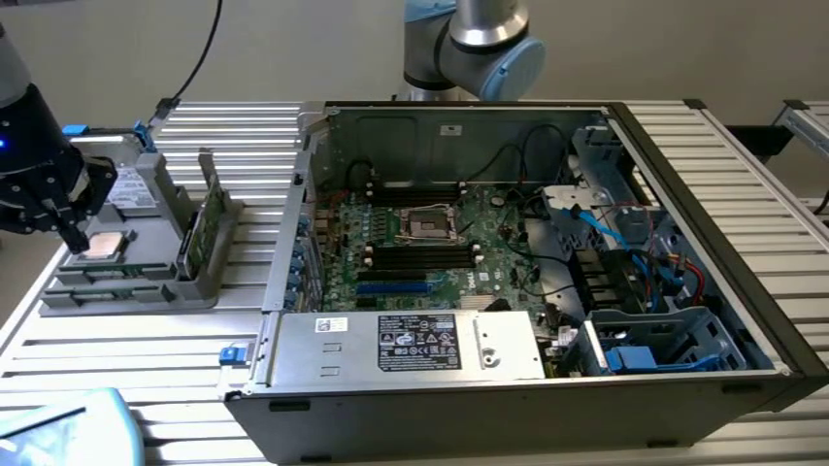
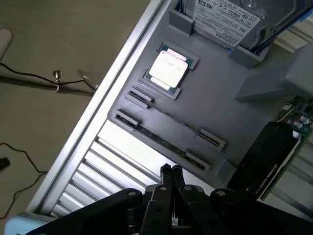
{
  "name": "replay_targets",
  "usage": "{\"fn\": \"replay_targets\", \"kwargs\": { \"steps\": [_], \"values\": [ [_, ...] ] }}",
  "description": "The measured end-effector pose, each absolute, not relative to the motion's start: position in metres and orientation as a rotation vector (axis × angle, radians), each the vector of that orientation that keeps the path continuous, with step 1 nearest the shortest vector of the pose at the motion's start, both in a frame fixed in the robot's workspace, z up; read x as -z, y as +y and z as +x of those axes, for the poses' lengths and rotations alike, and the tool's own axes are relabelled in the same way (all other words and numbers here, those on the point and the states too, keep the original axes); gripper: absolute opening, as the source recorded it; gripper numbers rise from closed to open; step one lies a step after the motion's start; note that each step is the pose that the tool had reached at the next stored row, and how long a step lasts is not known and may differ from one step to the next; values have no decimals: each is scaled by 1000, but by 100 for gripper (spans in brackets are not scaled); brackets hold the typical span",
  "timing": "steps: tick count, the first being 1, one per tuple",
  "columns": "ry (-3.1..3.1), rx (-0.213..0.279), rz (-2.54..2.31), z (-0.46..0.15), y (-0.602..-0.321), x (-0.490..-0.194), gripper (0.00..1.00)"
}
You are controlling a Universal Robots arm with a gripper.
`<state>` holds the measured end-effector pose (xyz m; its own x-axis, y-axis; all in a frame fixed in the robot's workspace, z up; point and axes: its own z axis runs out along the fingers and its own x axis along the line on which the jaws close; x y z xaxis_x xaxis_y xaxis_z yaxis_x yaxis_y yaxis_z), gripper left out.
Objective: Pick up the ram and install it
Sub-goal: 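Pick up the ram and move it above insertion slot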
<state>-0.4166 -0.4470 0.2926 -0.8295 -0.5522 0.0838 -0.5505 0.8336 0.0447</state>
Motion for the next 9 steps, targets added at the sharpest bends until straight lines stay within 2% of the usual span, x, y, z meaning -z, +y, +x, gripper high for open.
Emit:
{"fn": "replay_targets", "kwargs": {
  "steps": [9],
  "values": [
    [-2837,26,1117,-417,-447,-288,10]
  ]
}}
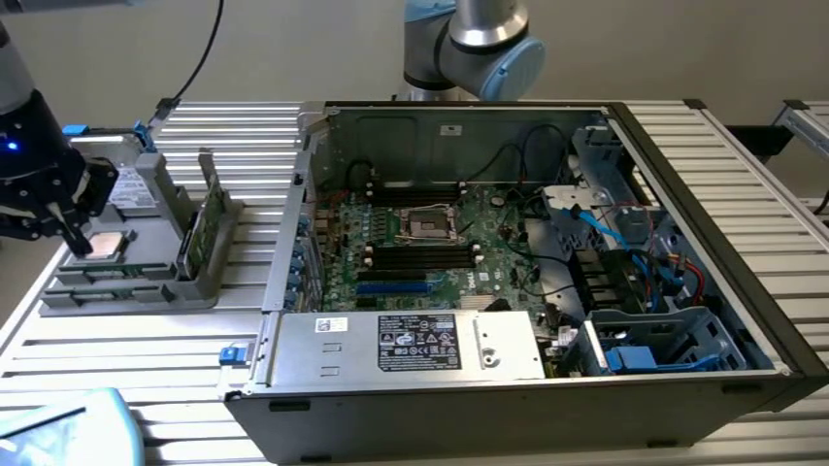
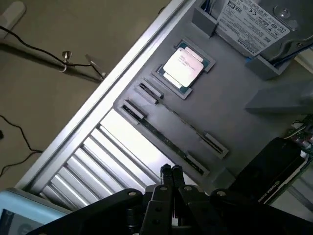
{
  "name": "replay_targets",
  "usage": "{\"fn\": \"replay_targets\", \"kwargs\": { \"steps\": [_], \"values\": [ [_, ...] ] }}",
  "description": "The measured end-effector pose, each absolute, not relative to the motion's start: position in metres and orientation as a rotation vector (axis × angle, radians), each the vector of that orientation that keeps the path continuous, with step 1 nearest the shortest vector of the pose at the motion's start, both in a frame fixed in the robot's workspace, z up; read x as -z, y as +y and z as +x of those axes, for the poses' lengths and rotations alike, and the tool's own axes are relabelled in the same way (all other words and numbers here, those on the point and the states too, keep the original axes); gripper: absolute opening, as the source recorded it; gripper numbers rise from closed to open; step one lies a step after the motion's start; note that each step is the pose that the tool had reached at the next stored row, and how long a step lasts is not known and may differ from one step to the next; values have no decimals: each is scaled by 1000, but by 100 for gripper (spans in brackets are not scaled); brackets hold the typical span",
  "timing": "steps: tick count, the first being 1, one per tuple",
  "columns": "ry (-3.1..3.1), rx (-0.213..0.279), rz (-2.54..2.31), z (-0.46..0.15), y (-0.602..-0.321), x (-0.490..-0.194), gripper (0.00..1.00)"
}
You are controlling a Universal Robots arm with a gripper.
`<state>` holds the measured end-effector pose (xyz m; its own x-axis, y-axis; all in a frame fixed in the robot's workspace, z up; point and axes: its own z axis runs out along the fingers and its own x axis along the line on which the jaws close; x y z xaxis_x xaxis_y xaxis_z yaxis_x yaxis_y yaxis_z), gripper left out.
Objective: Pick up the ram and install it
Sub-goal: 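Pick up the ram and move it above insertion slot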
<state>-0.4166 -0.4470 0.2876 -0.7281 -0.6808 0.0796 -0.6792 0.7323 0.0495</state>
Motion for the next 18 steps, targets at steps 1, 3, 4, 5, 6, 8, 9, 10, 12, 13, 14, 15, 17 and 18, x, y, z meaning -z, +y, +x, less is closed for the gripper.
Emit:
{"fn": "replay_targets", "kwargs": {
  "steps": [1,3,4,5,6,8,9,10,12,13,14,15,17,18],
  "values": [
    [-2828,29,1142,-417,-447,-287,10],
    [-2809,35,1194,-417,-447,-285,10],
    [-2798,39,1221,-417,-447,-285,10],
    [-2787,42,1248,-417,-447,-284,10],
    [-2778,45,1272,-417,-447,-283,10],
    [-2755,52,1326,-417,-447,-282,10],
    [-2744,55,1350,-417,-447,-281,10],
    [-2733,59,1376,-417,-447,-280,10],
    [-2708,66,1427,-417,-447,-279,10],
    [-2696,69,1453,-417,-447,-278,10],
    [-2684,73,1478,-417,-447,-277,10],
    [-2671,76,1502,-417,-447,-277,10],
    [-2645,83,1553,-417,-447,-275,10],
    [-2632,86,1577,-417,-447,-274,10]
  ]
}}
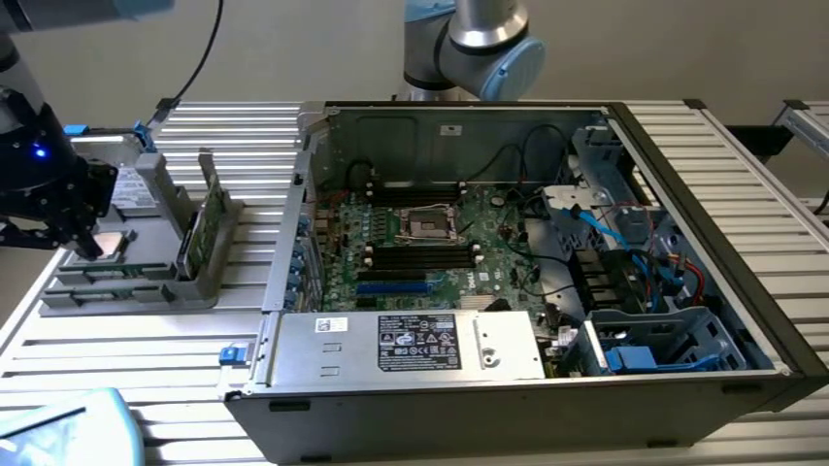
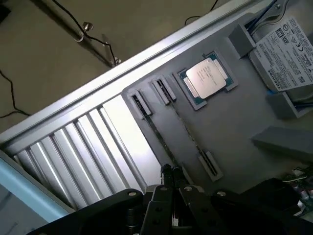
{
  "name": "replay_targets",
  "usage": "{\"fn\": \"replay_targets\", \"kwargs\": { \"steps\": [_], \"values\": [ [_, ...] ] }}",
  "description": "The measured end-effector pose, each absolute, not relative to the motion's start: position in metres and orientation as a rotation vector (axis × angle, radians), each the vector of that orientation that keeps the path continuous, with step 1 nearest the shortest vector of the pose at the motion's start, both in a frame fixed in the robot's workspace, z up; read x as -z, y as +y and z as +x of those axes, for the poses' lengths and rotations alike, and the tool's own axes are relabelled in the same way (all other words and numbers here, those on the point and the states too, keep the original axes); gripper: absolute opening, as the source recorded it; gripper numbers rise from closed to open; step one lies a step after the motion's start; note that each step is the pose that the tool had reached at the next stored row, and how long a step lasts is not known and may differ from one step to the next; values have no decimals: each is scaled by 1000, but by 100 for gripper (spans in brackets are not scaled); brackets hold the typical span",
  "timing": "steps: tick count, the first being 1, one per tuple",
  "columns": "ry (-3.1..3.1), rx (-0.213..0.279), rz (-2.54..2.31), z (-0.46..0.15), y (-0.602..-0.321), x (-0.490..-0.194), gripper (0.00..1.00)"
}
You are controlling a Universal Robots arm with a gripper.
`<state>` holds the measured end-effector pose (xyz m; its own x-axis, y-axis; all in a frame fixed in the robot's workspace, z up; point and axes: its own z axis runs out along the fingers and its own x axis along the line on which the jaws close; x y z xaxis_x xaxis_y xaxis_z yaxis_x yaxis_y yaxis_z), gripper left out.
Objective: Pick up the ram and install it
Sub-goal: 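Pick up the ram and move it above insertion slot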
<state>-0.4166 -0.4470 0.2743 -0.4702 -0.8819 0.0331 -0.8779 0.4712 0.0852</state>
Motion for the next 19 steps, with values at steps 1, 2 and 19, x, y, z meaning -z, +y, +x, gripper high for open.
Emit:
{"fn": "replay_targets", "kwargs": {
  "steps": [1,2,19],
  "values": [
    [-2618,90,1602,-417,-447,-274,10],
    [-2604,94,1628,-417,-447,-273,10],
    [-2339,133,2005,-417,-447,-264,10]
  ]
}}
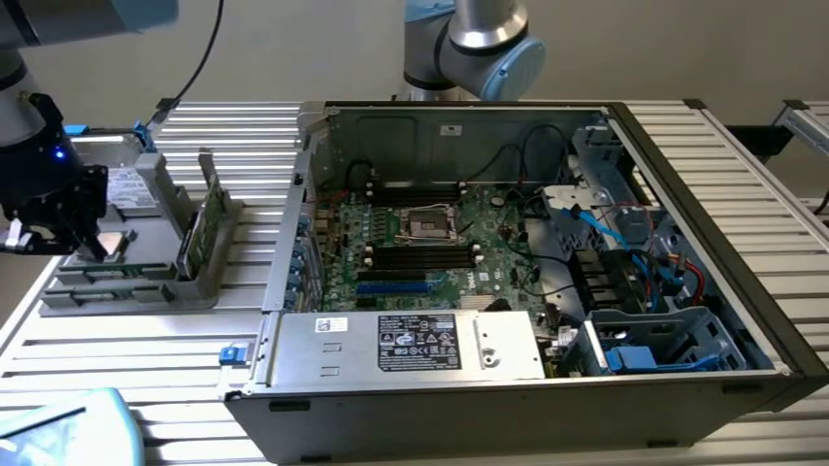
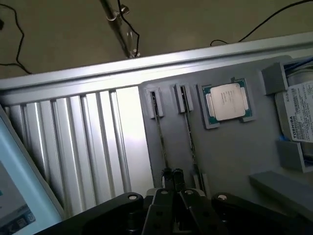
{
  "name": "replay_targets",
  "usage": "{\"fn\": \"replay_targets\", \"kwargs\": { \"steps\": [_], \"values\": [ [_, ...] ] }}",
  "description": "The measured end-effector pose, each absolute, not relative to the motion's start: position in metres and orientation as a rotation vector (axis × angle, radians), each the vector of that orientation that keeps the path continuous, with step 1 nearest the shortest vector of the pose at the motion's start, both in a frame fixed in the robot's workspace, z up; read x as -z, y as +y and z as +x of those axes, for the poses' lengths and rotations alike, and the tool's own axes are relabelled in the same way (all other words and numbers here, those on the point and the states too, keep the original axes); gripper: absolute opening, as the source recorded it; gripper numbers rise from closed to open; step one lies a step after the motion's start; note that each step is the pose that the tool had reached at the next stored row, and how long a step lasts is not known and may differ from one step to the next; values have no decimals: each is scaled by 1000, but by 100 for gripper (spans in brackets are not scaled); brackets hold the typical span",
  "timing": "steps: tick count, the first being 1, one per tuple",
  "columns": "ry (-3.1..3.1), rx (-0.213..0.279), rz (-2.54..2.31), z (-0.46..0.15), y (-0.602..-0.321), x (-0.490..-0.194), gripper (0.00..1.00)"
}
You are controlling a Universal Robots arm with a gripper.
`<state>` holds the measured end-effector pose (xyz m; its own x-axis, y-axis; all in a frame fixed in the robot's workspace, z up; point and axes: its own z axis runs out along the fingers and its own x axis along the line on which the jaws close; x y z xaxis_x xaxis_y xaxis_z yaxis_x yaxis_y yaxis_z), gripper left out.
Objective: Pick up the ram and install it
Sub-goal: 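Pick up the ram and move it above insertion slot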
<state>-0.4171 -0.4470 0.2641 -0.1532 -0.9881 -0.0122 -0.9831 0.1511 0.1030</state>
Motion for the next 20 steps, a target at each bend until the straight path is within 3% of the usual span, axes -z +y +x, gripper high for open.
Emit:
{"fn": "replay_targets", "kwargs": {
  "steps": [20],
  "values": [
    [-2131,125,2214,-420,-447,-258,10]
  ]
}}
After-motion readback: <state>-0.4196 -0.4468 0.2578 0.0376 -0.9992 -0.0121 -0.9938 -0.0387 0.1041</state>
